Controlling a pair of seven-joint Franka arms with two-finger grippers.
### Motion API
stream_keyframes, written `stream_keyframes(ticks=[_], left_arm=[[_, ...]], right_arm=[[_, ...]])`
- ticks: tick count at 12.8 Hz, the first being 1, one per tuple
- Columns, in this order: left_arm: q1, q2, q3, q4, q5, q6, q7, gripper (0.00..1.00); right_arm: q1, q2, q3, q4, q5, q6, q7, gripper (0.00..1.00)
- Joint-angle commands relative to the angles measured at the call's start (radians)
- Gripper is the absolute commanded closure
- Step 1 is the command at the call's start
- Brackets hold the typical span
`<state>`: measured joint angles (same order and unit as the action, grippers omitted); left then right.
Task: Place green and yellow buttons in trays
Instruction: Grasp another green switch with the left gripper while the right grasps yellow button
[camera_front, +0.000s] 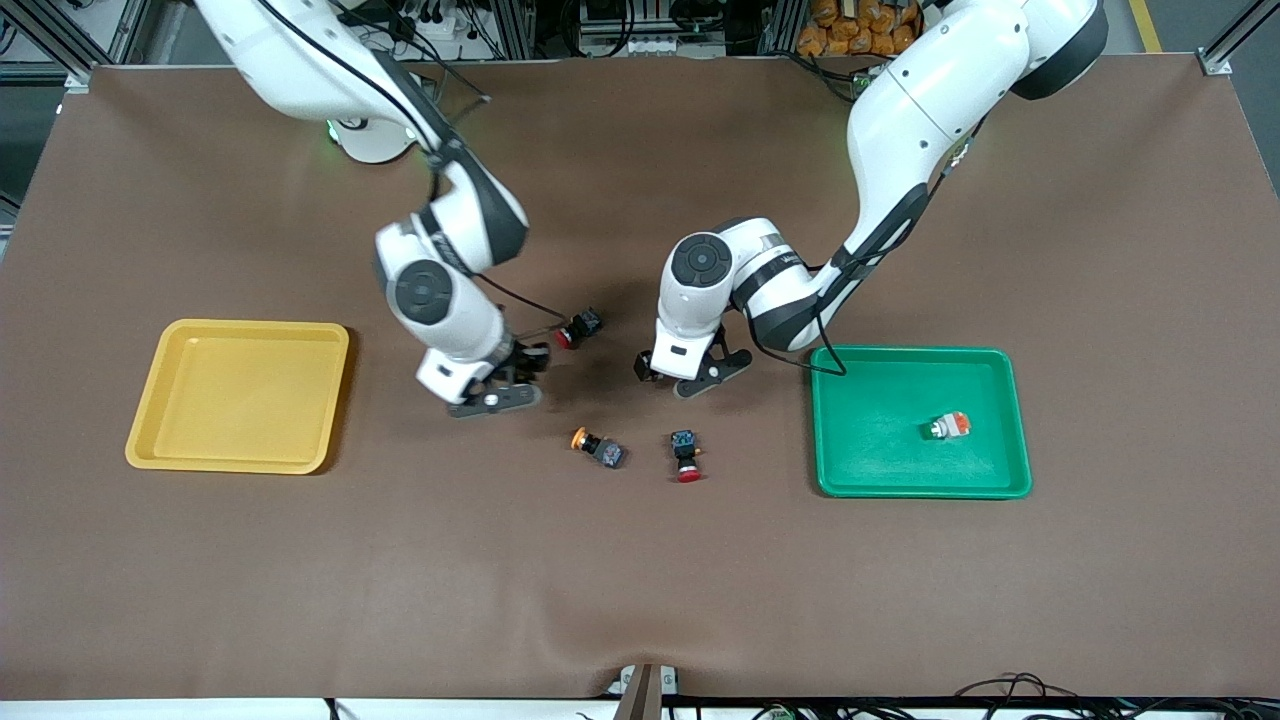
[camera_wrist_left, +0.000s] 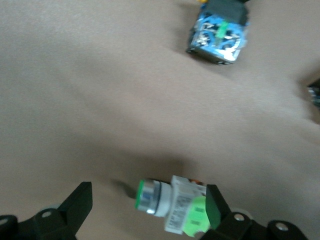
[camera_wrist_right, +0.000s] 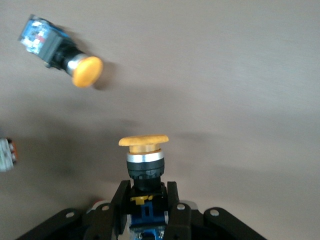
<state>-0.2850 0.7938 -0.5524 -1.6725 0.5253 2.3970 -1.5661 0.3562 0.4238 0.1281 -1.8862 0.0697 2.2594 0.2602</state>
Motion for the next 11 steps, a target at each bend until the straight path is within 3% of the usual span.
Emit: stream_keyframes(ticks=[1,6,9,10,11], left_arm=[[-0.023,0.028,0.003,0.046,0.024,0.010,0.015,0.00],[-0.031,0.062,0.005,0.046,0.025,0.070,0.122,0.00],[-0.033,0.077,0.005,0.046,0.062,0.071,0.129,0.00],[-0.033,0.084,0.005,0.046,0.062,0.071,0.129,0.06],[-0.033,0.084,0.005,0.046,0.070,0.076,0.130,0.27]], right_arm=[[-0.069,-0.097,-0.010,-0.071,-0.018,-0.073,-0.096,1.00],[-0.117,-0.163,-0.238,-0.180,-0.010,-0.101,-0.604,1.00],[-0.135,-0.151,-0.379,-0.179,0.009,-0.101,-0.976,1.00],[-0.137,-0.149,-0.421,-0.174,0.009,-0.101,-1.068,1.00],[-0.141,-0.143,-0.471,-0.166,0.009,-0.100,-1.178,1.00]])
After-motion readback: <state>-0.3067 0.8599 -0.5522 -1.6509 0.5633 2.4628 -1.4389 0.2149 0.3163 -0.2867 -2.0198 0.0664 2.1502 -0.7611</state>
